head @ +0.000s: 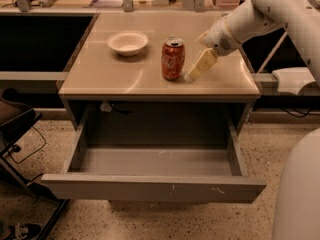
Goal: Place coke can into top drawer
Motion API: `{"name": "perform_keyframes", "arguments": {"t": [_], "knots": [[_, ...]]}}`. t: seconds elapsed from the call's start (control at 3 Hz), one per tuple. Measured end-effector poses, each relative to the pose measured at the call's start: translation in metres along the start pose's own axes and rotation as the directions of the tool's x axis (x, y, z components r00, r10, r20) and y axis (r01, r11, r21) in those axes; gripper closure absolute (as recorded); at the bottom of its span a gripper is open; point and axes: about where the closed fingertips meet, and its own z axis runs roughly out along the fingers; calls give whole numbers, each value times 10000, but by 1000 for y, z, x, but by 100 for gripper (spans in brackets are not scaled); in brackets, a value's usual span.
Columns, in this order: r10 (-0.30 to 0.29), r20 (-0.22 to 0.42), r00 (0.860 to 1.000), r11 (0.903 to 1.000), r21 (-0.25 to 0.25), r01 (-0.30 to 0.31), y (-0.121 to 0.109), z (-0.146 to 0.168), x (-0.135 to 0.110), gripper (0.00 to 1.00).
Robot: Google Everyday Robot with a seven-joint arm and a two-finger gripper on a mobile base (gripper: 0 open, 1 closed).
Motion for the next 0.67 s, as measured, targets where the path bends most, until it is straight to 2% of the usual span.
{"name": "perform_keyframes", "arguments": {"t": [0.33,0.67], "knots": [[352,490,9982,9986,-420,-332,1,7,8,0],[759,1648,9834,9847,-1675,-480,0,41,-1,0]]}}
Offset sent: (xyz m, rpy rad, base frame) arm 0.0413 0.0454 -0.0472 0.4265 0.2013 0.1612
